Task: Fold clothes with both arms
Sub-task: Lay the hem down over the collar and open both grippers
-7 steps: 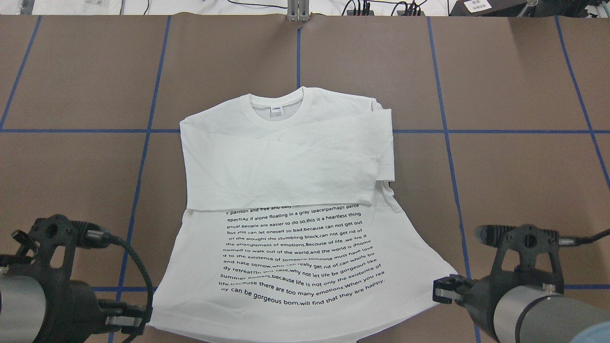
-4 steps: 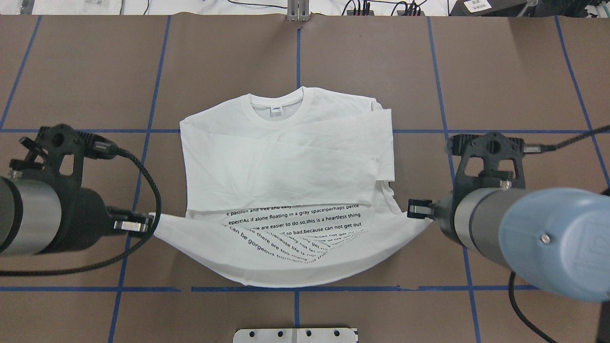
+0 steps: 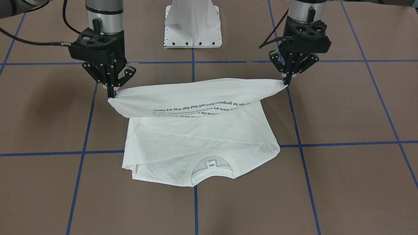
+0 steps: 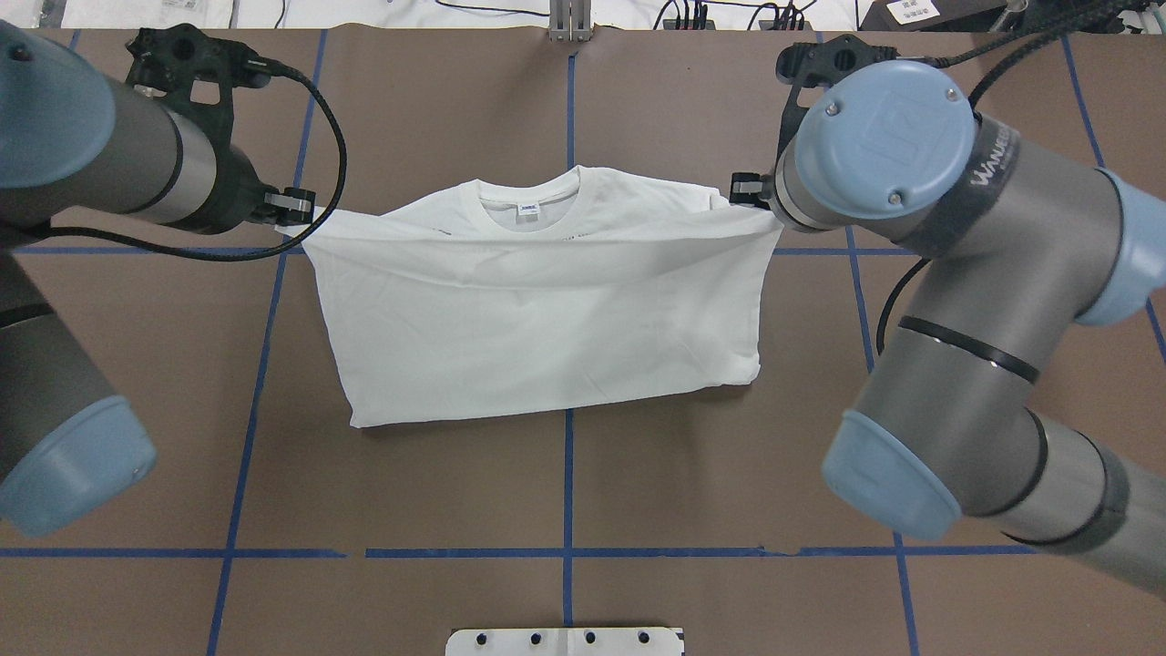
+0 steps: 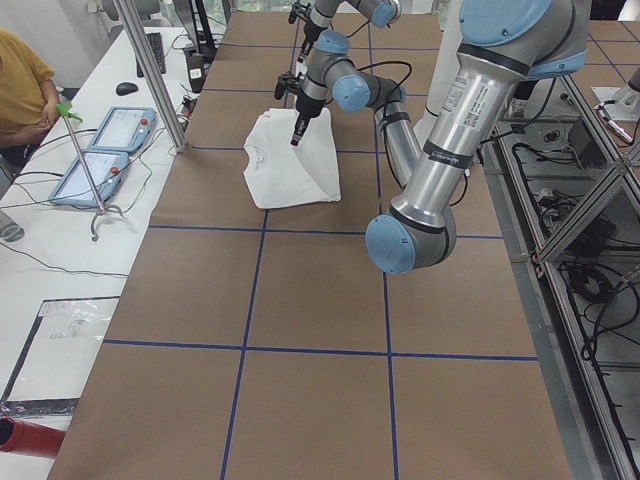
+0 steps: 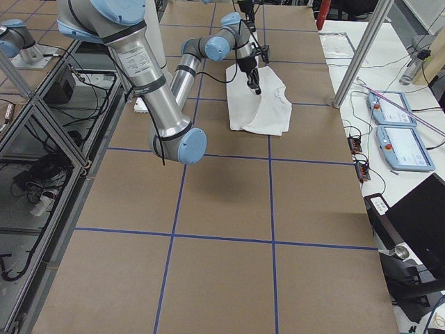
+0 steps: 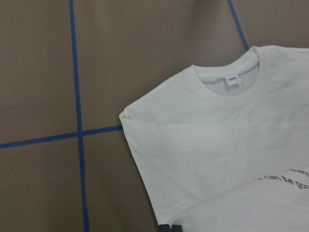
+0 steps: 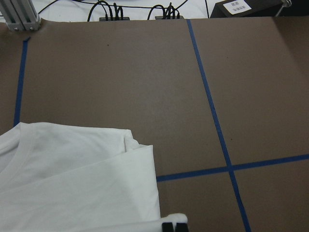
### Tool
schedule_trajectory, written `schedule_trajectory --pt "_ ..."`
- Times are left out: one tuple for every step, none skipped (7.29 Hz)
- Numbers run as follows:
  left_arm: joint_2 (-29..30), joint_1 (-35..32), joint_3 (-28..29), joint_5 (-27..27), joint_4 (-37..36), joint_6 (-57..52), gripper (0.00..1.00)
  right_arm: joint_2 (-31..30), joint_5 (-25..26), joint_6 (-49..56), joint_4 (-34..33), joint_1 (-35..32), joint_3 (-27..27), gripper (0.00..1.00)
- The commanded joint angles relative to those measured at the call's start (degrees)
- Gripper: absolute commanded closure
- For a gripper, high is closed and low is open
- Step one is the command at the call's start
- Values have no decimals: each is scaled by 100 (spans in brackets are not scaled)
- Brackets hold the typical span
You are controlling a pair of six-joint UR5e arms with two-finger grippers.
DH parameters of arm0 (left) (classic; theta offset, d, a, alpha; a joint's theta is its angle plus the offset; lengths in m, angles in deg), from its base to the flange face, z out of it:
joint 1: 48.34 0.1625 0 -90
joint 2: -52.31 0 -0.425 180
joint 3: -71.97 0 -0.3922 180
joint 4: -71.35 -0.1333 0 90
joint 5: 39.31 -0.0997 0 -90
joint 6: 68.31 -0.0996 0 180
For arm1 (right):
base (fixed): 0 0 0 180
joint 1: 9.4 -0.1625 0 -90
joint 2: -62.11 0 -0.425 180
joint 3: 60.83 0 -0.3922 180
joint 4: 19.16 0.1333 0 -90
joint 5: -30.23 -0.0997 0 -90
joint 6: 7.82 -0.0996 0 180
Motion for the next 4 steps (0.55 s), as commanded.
schedule_trajectory --pt "274 -131 1351 -342 923 -82 100 447 -31 265 998 -304 1440 100" --pt "397 -131 1940 -352 1424 -82 100 667 -22 282 1342 -296 2090 100" --pt "467 -123 2486 -353 1951 -82 100 817 -5 300 1658 -296 2619 100" --pt "573 -114 3100 -353 2478 -99 100 871 4 352 1905 -296 3042 100"
